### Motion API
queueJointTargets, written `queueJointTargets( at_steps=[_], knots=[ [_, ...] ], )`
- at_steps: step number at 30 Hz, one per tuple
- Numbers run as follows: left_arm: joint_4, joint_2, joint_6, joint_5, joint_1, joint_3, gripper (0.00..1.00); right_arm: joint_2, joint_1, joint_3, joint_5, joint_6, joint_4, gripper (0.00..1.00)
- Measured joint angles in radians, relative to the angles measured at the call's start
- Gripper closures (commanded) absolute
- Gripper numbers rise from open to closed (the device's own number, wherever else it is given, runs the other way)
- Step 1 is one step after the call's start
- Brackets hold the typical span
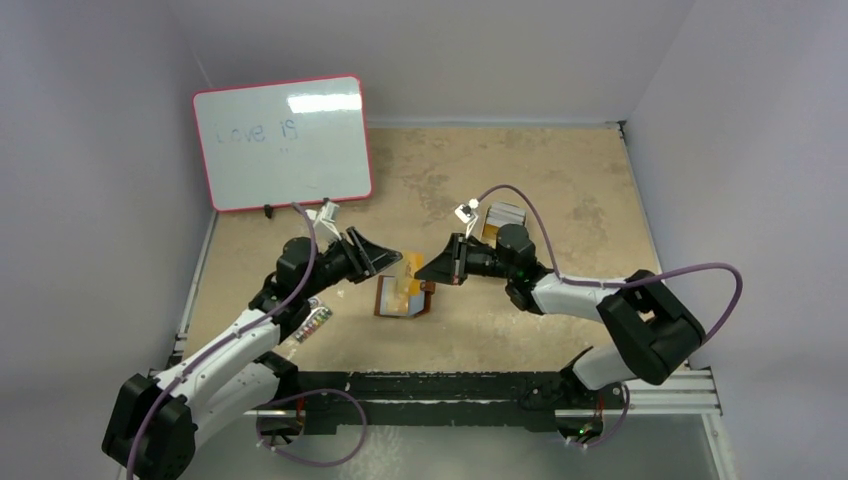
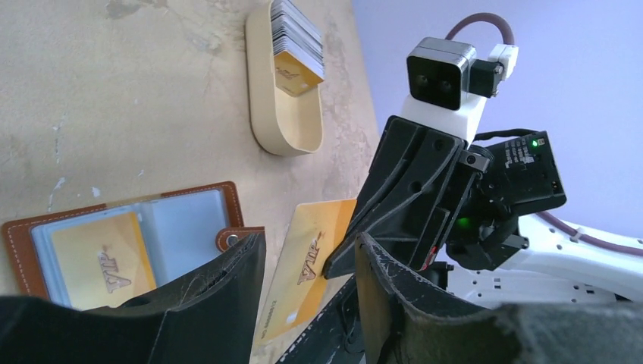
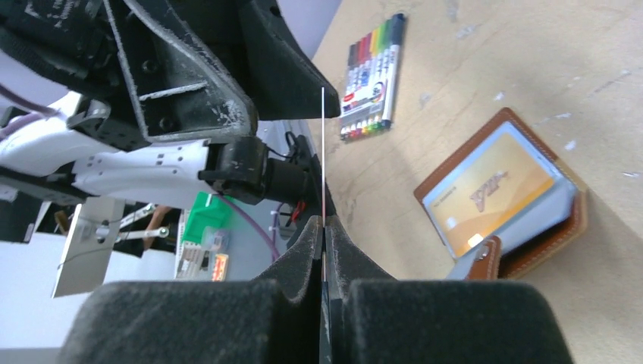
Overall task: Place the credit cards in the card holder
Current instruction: Insert the credit card into the card holder.
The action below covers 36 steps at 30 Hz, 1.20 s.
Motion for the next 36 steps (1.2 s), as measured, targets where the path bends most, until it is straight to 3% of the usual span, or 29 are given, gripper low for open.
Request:
queueJointTargets(
  at_steps=[10, 12, 15, 16, 22, 27, 36],
  knots=[
    [0.019, -0.013, 0.002, 0.043, 0.0, 0.0, 0.55, 0.0, 0.001, -0.008, -0.05, 0.049, 0.124, 1.0],
    [0.019, -0.014, 0.002, 0.052, 0.0, 0.0, 0.65, 0.003, 0.001, -0.008, -0.055, 0.066, 0.151, 1.0],
    [0.027, -0.019, 0.0, 0.064, 0.0, -0.008, 0.94, 0.018, 0.001, -0.009, -0.06, 0.085, 0.191, 0.99],
    [0.028, -0.024, 0.0, 0.069, 0.0, -0.013, 1.0, 0.027, 0.001, -0.01, -0.061, 0.091, 0.203, 0.95],
    [0.024, -0.045, 0.002, 0.08, -0.005, -0.017, 1.0, 0.047, 0.001, -0.021, -0.052, 0.105, 0.183, 0.68],
    [-0.066, -0.05, 0.036, 0.025, -0.004, -0.017, 1.0, 0.022, 0.007, 0.005, 0.04, 0.026, -0.005, 0.52],
    [-0.229, -0.013, 0.088, -0.113, -0.004, -0.016, 1.0, 0.018, 0.098, 0.18, 0.317, -0.182, -0.456, 0.54]
  ],
)
